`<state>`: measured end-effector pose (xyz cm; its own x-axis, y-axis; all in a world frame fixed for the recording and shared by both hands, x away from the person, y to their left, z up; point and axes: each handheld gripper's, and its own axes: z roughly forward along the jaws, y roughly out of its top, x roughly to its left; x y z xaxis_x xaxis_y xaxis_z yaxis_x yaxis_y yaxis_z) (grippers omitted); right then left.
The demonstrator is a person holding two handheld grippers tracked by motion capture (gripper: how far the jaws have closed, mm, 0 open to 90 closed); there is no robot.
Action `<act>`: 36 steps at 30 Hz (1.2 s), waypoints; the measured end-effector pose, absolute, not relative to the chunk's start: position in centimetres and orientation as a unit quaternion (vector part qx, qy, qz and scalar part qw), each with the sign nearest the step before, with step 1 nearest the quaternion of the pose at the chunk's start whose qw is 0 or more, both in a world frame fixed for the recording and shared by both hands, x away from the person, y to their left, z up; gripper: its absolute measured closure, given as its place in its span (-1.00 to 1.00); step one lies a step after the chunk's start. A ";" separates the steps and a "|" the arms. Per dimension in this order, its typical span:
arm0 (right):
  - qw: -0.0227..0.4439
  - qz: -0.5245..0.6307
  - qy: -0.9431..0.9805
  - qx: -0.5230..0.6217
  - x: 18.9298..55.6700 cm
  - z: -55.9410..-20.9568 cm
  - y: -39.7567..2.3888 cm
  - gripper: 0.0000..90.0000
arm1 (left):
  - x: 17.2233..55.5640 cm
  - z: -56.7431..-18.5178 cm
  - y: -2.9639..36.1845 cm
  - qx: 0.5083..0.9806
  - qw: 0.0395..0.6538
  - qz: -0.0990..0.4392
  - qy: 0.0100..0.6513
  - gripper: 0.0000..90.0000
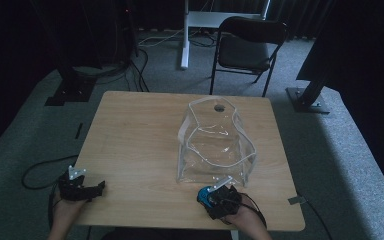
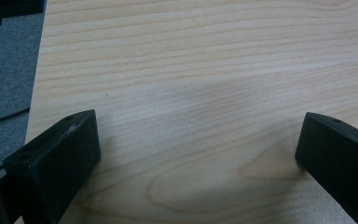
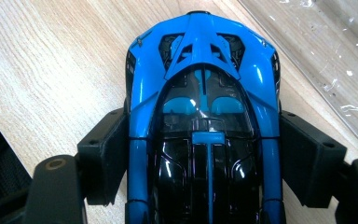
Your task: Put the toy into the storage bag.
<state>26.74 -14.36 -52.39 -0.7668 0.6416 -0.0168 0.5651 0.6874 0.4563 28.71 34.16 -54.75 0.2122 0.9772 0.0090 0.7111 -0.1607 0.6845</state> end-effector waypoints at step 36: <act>0.099 0.283 0.877 0.375 24.7 -48.7 -18.4 -0.42 | 29.0 -54.8 34.0 0.722 0.285 0.236 0.585 -0.99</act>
